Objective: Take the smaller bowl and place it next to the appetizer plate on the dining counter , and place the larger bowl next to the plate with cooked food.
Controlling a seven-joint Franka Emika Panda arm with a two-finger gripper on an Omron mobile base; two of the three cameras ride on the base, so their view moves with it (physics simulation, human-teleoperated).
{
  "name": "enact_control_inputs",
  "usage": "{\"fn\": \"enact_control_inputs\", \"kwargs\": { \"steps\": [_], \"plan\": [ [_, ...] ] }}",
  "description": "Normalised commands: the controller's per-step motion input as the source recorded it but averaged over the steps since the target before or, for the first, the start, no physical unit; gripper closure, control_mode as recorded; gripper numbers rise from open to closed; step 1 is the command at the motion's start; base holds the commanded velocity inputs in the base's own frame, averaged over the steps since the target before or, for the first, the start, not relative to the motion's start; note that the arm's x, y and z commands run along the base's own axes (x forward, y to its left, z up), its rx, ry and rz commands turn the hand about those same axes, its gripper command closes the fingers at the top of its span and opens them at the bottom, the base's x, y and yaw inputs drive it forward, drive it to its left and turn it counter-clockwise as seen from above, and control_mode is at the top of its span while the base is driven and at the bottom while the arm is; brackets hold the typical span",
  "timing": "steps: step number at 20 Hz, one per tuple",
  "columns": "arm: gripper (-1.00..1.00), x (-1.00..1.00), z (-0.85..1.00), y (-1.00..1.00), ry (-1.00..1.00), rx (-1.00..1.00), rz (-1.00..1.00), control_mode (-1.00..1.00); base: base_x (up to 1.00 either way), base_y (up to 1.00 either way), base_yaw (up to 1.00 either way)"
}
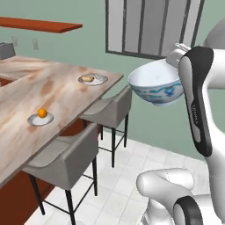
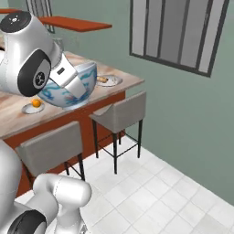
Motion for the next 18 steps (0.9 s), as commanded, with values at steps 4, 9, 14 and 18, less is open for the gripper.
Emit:
{"fn": "enact_control_inputs", "kwargs": {
  "steps": [4, 9, 14, 18],
  "plan": [
    [1.0, 0.0, 0.0, 0.0, 0.0, 0.0, 0.0, 1.0, 0.64, -0.43, 0.54],
    [1.0, 0.0, 0.0, 0.0, 0.0, 0.0, 0.0, 1.0, 0.42, -0.6, 0.5],
    [1.0, 0.0, 0.0, 0.0, 0.0, 0.0, 0.0, 1.0, 0.14, -0.73, 0.41],
    [1.0, 0.0, 0.0, 0.0, 0.0, 0.0, 0.0, 1.0, 0.14, -0.61, 0.34]
  ]
}}
